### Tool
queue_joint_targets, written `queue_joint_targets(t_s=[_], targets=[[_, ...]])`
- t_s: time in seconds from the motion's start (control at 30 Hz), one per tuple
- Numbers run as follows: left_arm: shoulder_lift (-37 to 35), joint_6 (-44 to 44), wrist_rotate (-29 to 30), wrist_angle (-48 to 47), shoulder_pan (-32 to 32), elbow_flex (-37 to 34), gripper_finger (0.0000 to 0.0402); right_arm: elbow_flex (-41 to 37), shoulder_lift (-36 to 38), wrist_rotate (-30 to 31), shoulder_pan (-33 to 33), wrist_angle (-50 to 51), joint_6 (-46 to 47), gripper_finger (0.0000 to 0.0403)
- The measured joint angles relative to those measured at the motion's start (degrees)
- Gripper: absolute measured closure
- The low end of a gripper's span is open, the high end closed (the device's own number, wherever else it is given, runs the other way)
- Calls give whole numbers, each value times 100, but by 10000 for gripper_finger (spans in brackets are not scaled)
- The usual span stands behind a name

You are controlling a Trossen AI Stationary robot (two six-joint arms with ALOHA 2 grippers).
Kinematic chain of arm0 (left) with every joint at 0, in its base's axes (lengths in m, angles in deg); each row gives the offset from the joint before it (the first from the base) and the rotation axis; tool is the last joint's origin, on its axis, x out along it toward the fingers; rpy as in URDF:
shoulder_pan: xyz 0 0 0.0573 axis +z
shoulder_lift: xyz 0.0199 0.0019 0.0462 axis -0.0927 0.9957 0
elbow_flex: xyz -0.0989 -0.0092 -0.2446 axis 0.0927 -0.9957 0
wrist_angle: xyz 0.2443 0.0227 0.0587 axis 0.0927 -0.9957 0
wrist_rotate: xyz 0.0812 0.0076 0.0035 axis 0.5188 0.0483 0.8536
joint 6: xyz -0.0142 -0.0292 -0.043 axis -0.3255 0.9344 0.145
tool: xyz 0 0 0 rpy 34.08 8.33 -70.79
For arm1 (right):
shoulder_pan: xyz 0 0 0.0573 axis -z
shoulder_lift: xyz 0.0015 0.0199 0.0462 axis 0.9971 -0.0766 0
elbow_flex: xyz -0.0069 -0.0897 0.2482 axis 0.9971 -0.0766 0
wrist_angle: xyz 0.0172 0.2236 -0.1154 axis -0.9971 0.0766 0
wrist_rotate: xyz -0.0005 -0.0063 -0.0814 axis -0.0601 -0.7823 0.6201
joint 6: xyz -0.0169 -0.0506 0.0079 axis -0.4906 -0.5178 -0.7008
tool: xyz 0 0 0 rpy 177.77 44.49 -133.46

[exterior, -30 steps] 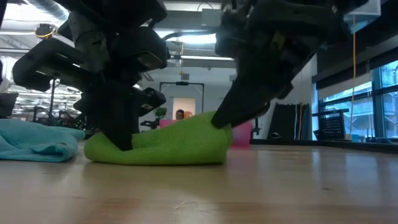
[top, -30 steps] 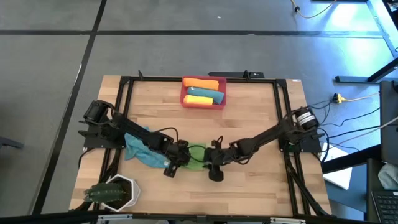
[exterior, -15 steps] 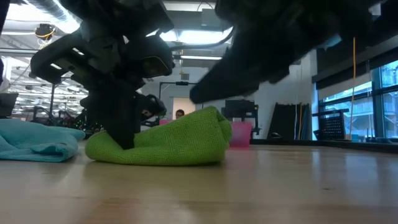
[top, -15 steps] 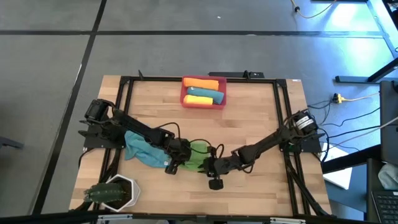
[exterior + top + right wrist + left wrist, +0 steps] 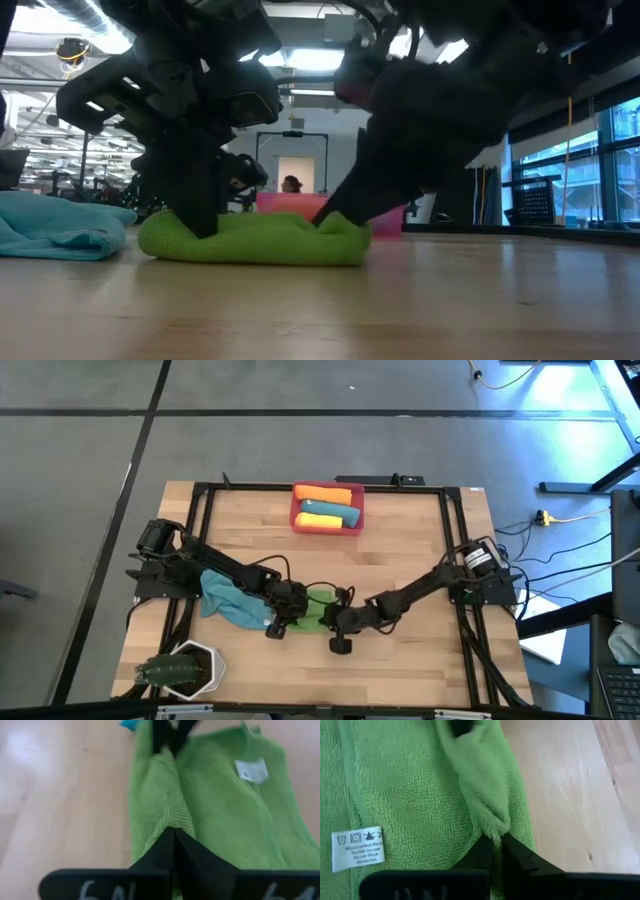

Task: Roll microfiber towels into tight, uniform cylinder then place into a basket
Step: Roll the green microfiber cloth

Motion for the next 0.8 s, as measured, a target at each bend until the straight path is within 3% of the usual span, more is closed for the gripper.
queue_joint_targets(t_s=[0.27, 0.57, 0.8], targets=[[-57, -301, 39, -41, 0, 0, 320, 15, -29, -16, 101, 291, 257, 396], [-903, -385, 1002, -175, -106, -6, 265, 31, -22, -158, 206, 741, 669, 398], [-845, -452, 1937, -41, -823, 2, 252, 23, -20, -481, 346, 799, 910, 396]])
